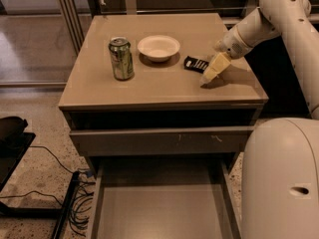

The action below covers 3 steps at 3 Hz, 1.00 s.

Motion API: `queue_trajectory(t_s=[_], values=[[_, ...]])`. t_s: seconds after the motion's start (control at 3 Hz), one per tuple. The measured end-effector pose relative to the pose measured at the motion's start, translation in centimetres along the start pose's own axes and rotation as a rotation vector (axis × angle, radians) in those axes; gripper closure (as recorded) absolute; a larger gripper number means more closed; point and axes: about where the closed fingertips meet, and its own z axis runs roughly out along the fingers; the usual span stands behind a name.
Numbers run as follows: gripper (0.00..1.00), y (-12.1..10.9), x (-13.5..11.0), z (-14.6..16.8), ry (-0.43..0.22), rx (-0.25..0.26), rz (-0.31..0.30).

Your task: Place rxbar chocolate into middle drawer

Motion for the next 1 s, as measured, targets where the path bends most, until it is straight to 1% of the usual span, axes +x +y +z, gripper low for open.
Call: queue_trajectory(t_s=[0.33, 0.67, 1.0], values=[[0.00, 0.00, 0.00, 0.01, 0.000, 0.000, 0.000], [0.19, 0.00, 0.00, 0.02, 0.000, 0.000, 0.000], [0.42, 0.00, 0.00, 0.02, 0.000, 0.000, 0.000]])
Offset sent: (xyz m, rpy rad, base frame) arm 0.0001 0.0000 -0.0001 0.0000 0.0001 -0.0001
